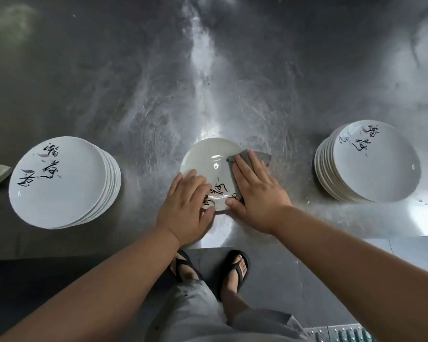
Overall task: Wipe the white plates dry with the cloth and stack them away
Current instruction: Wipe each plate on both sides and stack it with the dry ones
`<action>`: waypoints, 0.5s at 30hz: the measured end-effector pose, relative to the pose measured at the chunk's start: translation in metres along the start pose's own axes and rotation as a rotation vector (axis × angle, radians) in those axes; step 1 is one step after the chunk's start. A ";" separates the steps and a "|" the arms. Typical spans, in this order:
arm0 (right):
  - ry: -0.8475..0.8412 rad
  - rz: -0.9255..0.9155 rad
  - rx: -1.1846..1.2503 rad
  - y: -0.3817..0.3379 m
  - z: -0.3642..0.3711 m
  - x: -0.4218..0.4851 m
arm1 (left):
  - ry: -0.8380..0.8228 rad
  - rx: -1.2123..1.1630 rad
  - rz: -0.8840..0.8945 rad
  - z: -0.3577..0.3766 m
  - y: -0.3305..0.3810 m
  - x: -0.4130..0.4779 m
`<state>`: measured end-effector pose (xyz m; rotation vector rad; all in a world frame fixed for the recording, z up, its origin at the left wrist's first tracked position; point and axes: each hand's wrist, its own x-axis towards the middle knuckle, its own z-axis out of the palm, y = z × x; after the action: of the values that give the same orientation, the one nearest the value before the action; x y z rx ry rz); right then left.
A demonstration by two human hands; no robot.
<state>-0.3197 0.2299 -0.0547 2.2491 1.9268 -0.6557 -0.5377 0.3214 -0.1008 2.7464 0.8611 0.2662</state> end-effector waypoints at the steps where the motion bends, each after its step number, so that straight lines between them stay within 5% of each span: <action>1: 0.033 0.013 0.017 -0.007 0.009 -0.018 | 0.009 -0.019 0.015 0.002 -0.001 0.001; 5: 0.006 -0.062 0.021 -0.025 0.036 -0.067 | -0.023 -0.003 0.040 0.002 -0.003 0.004; 11: -0.014 0.021 -0.033 0.027 -0.007 -0.004 | -0.088 0.050 0.030 -0.004 -0.002 0.004; 15: 0.016 -0.008 0.054 -0.015 0.019 -0.041 | -0.046 0.014 0.025 -0.001 -0.002 0.004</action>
<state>-0.3431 0.1882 -0.0524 2.2859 1.9499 -0.7011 -0.5358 0.3251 -0.1004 2.7667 0.8209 0.2007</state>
